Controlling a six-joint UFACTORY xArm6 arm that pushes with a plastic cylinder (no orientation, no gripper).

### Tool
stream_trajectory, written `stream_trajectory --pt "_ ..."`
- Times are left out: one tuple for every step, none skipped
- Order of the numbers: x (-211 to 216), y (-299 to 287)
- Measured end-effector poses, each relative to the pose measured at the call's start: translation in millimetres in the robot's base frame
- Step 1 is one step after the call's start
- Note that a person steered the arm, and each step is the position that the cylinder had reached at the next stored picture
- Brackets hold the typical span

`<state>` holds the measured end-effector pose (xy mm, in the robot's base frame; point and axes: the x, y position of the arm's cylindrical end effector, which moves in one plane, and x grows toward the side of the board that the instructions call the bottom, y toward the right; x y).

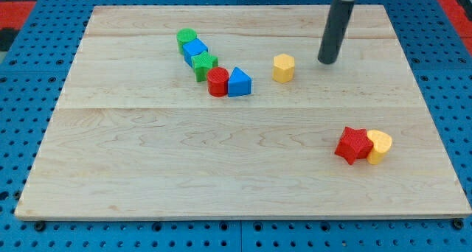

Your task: Drag the yellow hexagon towards the yellow heart and the red star

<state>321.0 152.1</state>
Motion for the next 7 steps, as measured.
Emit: stream_trajectory --pt "-33 -23" --pt "-40 -53" --pt "-39 -80" --pt "-23 -95" --pt "3 -102" --pt "22 -103" --pt "37 -103"
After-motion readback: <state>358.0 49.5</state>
